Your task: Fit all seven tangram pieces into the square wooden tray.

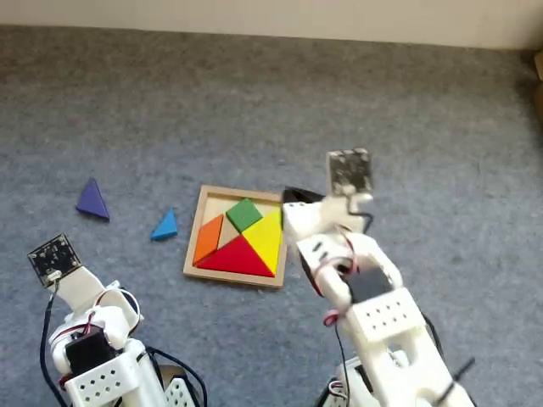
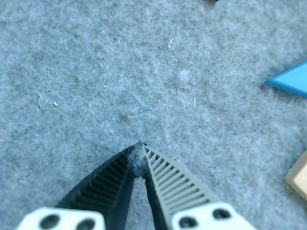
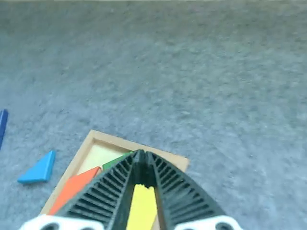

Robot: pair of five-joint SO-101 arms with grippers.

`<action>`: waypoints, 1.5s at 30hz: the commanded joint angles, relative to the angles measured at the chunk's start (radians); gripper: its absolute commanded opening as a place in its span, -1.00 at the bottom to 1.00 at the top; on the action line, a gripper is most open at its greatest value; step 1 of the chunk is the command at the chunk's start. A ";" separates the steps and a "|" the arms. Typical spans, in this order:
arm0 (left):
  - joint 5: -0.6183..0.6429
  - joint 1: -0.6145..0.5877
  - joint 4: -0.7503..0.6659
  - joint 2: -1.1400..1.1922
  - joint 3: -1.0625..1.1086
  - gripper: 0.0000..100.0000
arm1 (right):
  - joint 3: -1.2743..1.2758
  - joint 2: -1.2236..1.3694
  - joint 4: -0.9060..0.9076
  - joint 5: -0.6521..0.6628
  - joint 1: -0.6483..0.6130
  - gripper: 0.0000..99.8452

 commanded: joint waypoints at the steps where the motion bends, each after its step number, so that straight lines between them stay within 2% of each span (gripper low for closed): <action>1: 0.008 -0.015 -0.002 -0.036 0.019 -0.99 | 0.076 -0.186 0.004 0.009 0.056 -0.99; 9: 0.008 -0.015 -0.002 -0.036 0.019 -0.99 | 0.289 -0.492 0.004 0.009 0.160 -0.99; 22: 0.008 -0.015 -0.002 -0.036 0.019 -0.99 | 0.587 -0.843 0.019 0.005 0.170 -0.99; 28: 0.008 -0.015 -0.002 -0.036 0.019 -0.99 | 0.610 -0.865 0.122 0.003 0.179 -0.99; 34: 0.008 -0.015 -0.002 -0.036 0.019 -0.99 | 0.610 -0.868 0.367 0.003 0.180 -0.99; 45: 0.008 -0.015 -0.002 -0.036 0.019 -0.99 | 0.608 -0.868 0.679 0.008 0.180 -0.99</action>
